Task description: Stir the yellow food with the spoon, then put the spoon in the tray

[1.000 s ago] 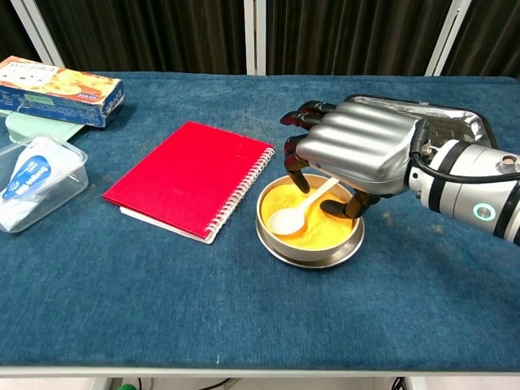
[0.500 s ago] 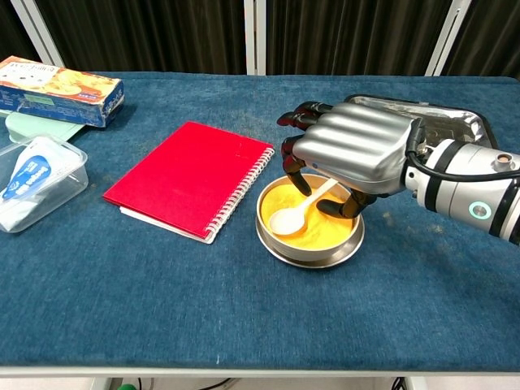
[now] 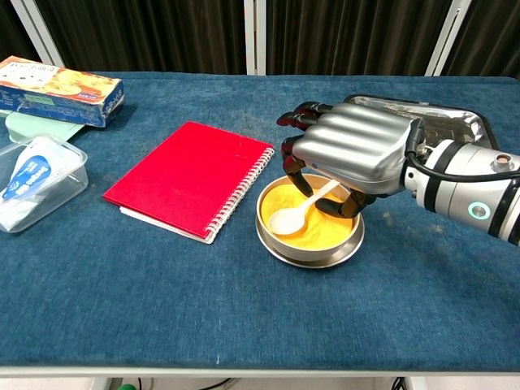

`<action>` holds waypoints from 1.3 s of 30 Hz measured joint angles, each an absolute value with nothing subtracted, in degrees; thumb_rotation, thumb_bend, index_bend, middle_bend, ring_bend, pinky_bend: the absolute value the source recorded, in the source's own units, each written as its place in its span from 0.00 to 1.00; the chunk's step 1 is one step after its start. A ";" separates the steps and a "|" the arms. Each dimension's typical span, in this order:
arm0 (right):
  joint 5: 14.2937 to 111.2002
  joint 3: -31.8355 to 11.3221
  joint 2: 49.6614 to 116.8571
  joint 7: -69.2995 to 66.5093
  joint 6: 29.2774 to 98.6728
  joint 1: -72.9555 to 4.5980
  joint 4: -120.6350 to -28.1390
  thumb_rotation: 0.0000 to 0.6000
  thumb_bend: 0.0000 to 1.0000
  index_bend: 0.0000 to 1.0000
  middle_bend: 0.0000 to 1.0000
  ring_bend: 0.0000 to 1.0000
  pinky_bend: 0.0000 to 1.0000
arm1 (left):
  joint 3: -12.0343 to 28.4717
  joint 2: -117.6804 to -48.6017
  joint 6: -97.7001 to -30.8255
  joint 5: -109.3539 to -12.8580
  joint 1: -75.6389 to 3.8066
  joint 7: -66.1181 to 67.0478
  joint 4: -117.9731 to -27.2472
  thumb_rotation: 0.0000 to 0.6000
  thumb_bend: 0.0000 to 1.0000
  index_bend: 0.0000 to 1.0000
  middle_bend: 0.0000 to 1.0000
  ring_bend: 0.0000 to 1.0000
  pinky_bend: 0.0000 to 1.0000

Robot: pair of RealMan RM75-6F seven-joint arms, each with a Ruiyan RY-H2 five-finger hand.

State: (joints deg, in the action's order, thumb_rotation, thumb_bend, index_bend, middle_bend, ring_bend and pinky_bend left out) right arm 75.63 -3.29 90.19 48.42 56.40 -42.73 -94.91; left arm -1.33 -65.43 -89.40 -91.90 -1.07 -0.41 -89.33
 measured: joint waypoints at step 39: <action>83.56 0.04 82.26 86.94 52.30 -50.37 -96.89 1.00 0.46 0.71 0.36 0.11 0.05 | -1.89 -66.31 -90.71 -92.35 0.07 -1.82 -87.99 1.00 0.24 0.03 0.01 0.01 0.08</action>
State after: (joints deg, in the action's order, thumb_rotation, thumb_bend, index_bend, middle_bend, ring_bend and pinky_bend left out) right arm 83.56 0.04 82.26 86.94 52.30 -50.37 -96.89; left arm -1.89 -66.31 -90.71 -92.35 0.07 -1.82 -87.99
